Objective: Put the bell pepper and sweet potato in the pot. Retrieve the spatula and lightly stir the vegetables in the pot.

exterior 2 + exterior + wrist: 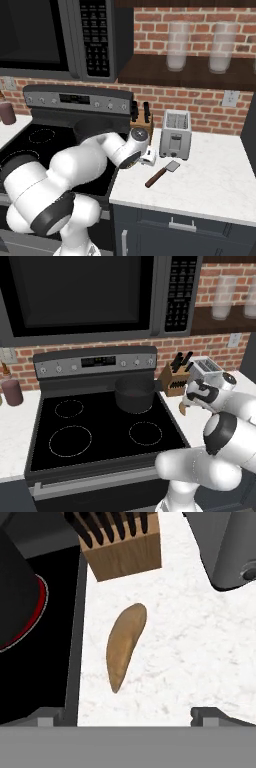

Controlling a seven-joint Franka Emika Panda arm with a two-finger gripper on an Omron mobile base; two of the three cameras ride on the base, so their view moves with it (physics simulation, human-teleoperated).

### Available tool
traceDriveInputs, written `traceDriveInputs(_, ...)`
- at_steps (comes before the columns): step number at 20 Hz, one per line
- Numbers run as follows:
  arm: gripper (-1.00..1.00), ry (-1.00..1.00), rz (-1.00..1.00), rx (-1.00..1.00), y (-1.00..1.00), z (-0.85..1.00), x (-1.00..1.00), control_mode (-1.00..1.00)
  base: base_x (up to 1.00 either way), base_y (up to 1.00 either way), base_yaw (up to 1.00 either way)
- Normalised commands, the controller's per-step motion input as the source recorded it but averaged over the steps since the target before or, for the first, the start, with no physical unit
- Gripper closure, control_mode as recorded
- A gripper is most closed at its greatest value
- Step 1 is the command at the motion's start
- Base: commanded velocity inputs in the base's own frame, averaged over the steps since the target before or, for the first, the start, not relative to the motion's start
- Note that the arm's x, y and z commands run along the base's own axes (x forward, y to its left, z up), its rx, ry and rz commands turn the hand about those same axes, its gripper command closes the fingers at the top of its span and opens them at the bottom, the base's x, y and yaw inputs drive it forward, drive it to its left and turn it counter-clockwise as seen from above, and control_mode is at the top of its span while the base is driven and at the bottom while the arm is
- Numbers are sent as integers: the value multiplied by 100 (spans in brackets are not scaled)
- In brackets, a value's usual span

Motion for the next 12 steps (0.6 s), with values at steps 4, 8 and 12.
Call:
traceDriveInputs(4, -100, 0, 8, 1, 1, -35, 16, -100, 0, 0, 0)
traceDriveInputs(8, -100, 0, 9, 0, 2, -25, 43, -100, 0, 0, 0)
traceDriveInputs(12, -100, 0, 9, 0, 10, -14, 47, -100, 0, 0, 0)
